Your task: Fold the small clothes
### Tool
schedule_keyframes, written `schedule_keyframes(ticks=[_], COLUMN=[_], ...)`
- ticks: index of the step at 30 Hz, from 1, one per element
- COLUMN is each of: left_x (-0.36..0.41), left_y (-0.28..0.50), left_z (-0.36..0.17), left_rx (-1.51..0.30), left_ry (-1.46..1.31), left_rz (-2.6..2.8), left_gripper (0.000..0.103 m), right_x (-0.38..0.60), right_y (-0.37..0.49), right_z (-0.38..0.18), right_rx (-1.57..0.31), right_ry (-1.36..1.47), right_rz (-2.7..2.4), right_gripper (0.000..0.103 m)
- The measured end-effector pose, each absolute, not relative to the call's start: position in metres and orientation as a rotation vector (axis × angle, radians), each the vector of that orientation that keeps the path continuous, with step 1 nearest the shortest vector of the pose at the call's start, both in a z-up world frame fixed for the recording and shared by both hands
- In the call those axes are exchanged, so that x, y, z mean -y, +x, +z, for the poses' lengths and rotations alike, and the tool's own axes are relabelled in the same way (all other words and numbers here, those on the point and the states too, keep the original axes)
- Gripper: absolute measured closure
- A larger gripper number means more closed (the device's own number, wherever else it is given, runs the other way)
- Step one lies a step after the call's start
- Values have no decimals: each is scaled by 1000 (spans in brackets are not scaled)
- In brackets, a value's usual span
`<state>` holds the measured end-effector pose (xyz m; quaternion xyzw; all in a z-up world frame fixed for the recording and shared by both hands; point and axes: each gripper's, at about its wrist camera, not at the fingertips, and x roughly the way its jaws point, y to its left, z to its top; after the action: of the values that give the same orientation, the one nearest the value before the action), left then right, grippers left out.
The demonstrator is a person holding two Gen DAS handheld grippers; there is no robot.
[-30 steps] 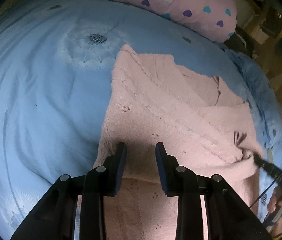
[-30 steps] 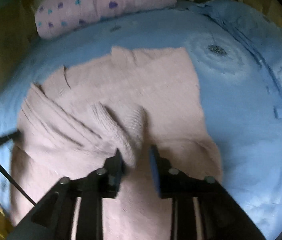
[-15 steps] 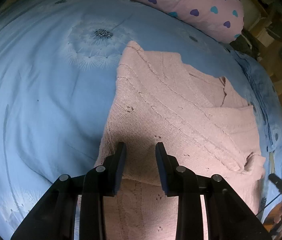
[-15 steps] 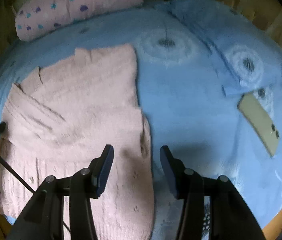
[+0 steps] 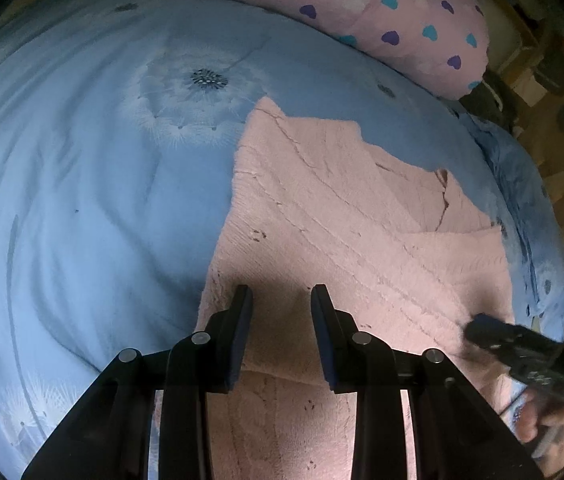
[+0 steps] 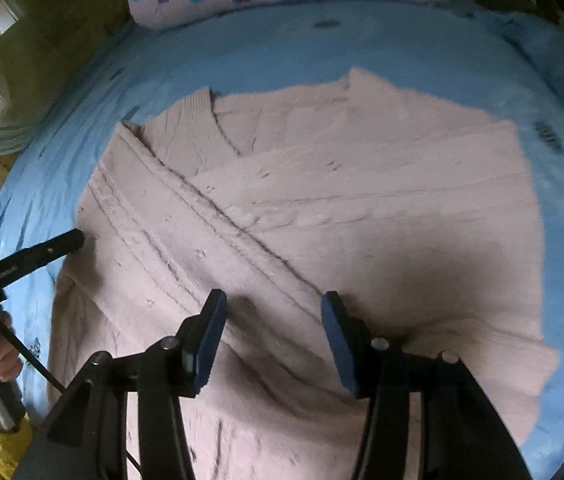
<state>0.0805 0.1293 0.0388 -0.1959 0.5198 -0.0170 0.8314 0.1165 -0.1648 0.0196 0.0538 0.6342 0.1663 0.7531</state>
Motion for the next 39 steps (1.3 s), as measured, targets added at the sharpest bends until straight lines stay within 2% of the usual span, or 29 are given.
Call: schedule_keyframes(ticks=[2, 4, 6, 8, 14, 17, 22, 23, 25, 26, 27, 32, 39], left_x=[-132, -133, -134, -134, -132, -127, -129, -131, -131, -131, -131, -127, -119], left_y=[80, 79, 77, 79, 82, 88, 98, 98, 97, 96, 96, 98, 127], left_z=[41, 46, 52, 56, 55, 48, 21, 22, 27, 31, 33, 40, 47], left_rx=[-1091, -1063, -1020, -996, -971, -1009, -1120, -1114, -1091, -1074, -1064, -1026, -1018], left_ry=[-424, -426, -415, -417, -465, -432, -477, -483, -479, -463, -449, -427, -369], left_rz=[-31, -25, -14, -21, -74, -50, -29, -22, -25, -22, -19, -40, -39], left_gripper=[79, 79, 79, 79, 79, 79, 79, 79, 79, 79, 79, 79, 79], right_x=[158, 157, 159, 159, 168, 160, 158, 162, 177, 191, 203, 265, 301], right_y=[115, 115, 113, 111, 138, 160, 174, 172, 163, 157, 151, 127, 97], right_z=[14, 13, 13, 16, 61, 62, 22, 20, 22, 27, 30, 45, 34], right_rx=[-1384, -1385, -1403, -1398, -1246, -1217, -1343, -1352, -1346, -1335, -1322, -1320, -1400], right_ry=[99, 107, 156, 146, 89, -7, -20, -8, 36, 71, 93, 113, 51], right_rz=[365, 383, 425, 429, 359, 295, 299, 306, 333, 340, 337, 336, 360], right_gripper=[54, 64, 90, 99, 100, 100, 99, 94, 73, 55, 48, 45, 45])
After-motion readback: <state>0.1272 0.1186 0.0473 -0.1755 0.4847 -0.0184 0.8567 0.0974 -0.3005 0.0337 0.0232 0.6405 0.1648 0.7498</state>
